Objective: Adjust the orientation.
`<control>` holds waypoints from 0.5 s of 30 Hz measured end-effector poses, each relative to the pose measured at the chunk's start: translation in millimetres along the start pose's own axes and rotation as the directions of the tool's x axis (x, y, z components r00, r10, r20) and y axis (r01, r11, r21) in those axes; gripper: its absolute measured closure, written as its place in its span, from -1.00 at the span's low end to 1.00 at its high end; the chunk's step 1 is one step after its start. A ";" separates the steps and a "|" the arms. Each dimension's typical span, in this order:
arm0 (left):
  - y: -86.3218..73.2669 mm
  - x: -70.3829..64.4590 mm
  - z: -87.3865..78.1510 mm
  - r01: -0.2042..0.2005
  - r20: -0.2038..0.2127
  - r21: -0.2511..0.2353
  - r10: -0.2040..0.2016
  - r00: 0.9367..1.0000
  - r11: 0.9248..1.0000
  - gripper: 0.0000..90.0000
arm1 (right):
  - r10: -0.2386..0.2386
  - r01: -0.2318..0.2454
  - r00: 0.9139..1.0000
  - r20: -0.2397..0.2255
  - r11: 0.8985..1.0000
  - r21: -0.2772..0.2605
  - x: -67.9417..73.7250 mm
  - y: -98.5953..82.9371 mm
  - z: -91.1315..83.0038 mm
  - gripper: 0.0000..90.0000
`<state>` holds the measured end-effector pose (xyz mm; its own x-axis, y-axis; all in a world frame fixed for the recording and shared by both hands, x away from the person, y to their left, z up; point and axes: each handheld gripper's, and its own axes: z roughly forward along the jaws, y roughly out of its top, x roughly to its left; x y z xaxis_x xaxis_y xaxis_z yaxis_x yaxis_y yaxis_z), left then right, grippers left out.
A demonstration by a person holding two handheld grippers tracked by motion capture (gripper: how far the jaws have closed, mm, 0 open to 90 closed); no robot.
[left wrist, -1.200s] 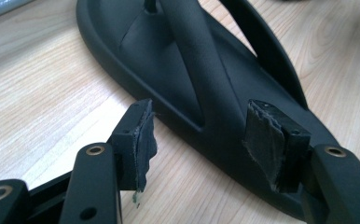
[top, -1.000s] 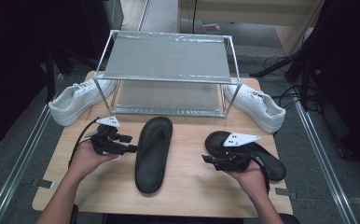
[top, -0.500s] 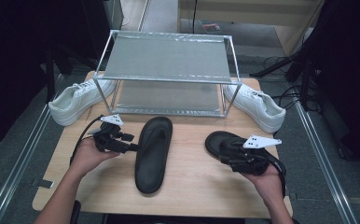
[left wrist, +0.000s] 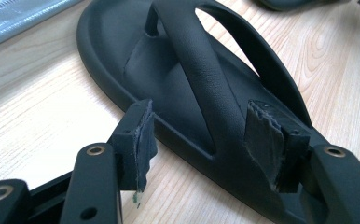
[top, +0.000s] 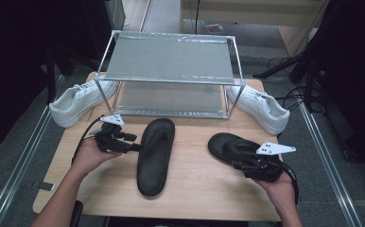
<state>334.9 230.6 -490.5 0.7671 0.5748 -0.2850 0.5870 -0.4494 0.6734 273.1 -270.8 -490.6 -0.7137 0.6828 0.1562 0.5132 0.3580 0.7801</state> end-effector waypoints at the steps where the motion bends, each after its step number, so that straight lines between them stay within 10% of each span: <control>1: 0.0 -0.3 -0.1 -0.001 -0.001 -0.003 0.001 1.000 1.000 -0.05 | -0.003 0.003 1.000 0.002 1.000 0.000 0.1 -0.1 0.2 0.01; 15: -2.0 -0.5 -2.3 -0.008 -0.010 0.016 0.008 1.000 1.000 -0.05 | -0.025 0.025 1.000 -0.001 1.000 -0.018 1.7 2.2 -4.2 0.02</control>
<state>332.7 232.8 -490.2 0.7689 0.5783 -0.2728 0.5852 -0.4645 0.6647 271.1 -271.6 -486.1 -0.7269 0.6728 0.1378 0.4866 0.3630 0.7947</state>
